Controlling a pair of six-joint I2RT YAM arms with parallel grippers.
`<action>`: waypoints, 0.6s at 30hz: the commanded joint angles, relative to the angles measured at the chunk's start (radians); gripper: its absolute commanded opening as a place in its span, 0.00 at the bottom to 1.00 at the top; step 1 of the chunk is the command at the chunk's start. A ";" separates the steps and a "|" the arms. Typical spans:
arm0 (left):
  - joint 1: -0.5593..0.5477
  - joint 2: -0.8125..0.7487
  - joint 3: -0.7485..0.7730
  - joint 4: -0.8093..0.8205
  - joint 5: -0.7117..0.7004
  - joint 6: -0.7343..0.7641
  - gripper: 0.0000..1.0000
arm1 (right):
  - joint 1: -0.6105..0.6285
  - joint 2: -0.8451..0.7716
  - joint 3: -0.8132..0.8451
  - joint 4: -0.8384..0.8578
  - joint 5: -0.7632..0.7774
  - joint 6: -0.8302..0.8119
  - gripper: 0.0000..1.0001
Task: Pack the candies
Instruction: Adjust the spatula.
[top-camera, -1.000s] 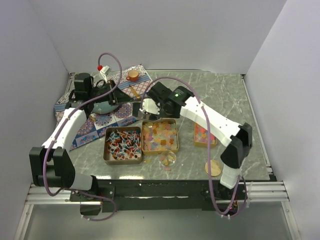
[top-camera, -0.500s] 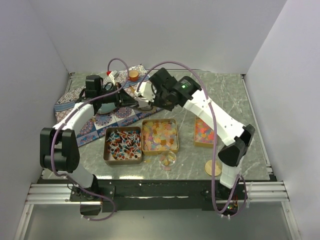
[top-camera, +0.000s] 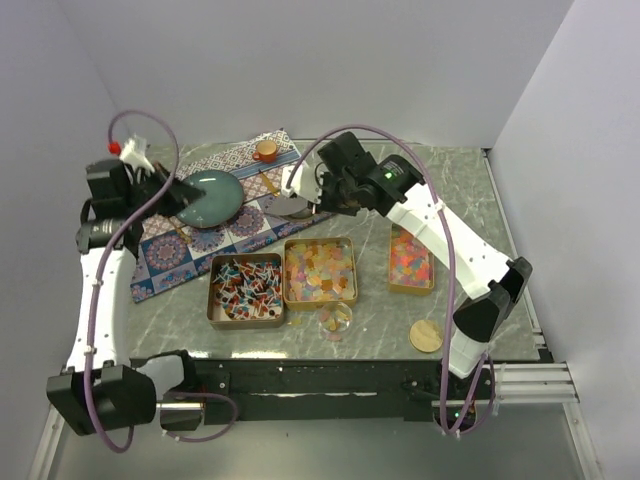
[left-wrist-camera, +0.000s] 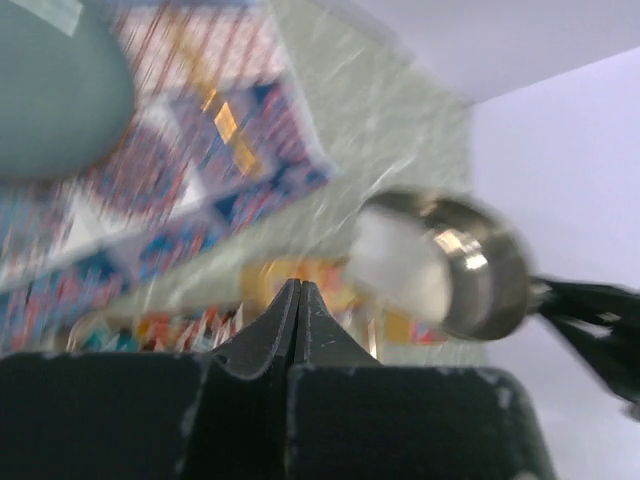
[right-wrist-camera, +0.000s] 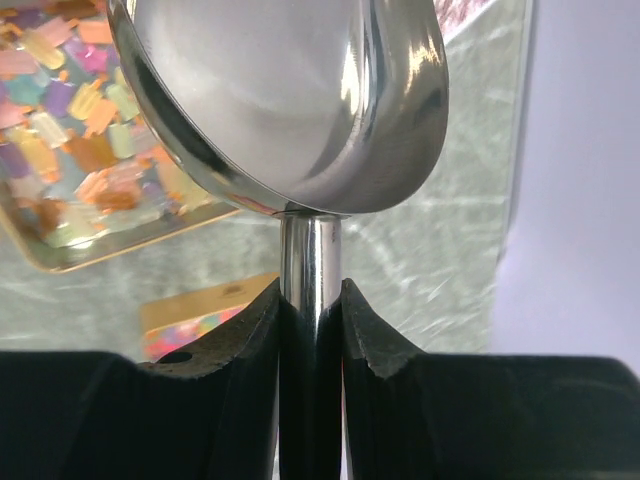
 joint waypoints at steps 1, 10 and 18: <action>0.045 0.075 -0.175 -0.273 -0.098 0.026 0.01 | 0.005 -0.033 -0.050 0.176 -0.031 -0.146 0.00; 0.068 0.214 -0.223 0.280 0.672 -0.140 0.51 | 0.026 -0.163 -0.337 0.455 -0.110 -0.307 0.00; 0.040 0.374 -0.087 0.012 0.761 0.089 0.75 | 0.064 -0.100 -0.256 0.426 -0.094 -0.256 0.00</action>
